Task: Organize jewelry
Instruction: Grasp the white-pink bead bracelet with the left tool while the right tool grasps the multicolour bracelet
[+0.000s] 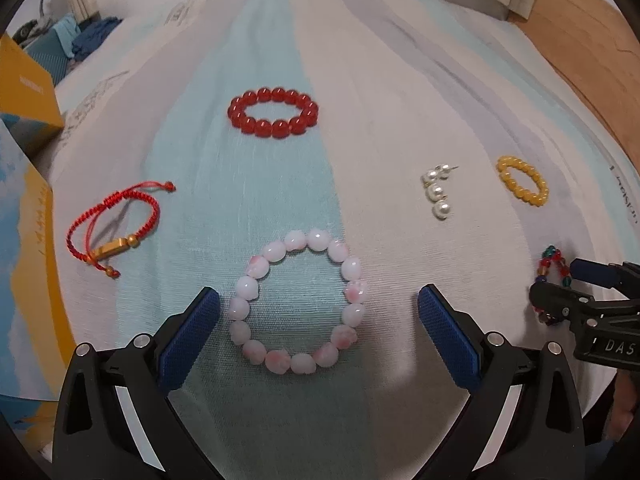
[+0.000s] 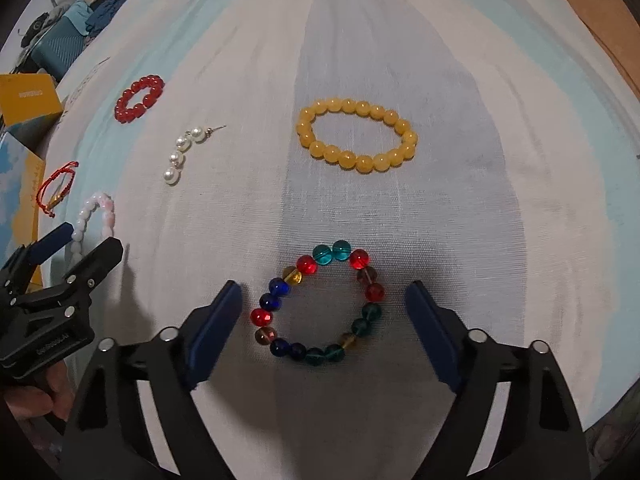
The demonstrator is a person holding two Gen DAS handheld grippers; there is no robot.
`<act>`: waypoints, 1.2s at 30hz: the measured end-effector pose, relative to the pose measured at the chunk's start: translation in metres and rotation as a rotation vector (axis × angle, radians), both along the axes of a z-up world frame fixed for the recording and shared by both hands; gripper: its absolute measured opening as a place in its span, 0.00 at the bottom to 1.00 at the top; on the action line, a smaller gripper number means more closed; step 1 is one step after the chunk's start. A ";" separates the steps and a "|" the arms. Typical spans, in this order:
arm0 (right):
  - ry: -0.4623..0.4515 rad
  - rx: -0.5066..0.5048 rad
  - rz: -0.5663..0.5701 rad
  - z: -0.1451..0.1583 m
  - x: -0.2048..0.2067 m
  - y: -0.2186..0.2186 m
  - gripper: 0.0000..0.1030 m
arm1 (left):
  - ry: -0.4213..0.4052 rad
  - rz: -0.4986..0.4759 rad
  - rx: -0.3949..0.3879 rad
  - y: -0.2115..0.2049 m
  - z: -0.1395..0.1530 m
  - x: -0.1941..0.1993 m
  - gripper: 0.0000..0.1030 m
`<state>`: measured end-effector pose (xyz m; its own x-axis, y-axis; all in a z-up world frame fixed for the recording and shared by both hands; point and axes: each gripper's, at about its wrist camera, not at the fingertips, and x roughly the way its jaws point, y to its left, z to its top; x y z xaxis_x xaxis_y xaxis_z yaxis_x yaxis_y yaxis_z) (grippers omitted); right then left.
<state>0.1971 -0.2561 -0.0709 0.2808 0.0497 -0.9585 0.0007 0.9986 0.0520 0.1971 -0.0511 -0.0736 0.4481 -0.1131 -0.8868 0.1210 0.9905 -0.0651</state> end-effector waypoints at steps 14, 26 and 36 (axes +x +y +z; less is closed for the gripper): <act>0.015 0.015 -0.017 -0.004 0.011 0.001 0.25 | 0.030 0.005 0.011 0.002 -0.002 -0.001 0.60; -0.001 0.015 -0.020 -0.001 0.000 -0.005 0.18 | 0.058 -0.008 -0.045 0.020 0.005 0.002 0.18; -0.043 0.027 -0.014 0.014 -0.005 -0.008 0.09 | 0.040 -0.015 -0.055 0.018 0.014 0.001 0.18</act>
<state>0.1925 -0.2641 -0.0571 0.3226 0.0709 -0.9439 0.0121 0.9968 0.0790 0.1977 -0.0332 -0.0598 0.4103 -0.1680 -0.8963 0.1317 0.9835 -0.1241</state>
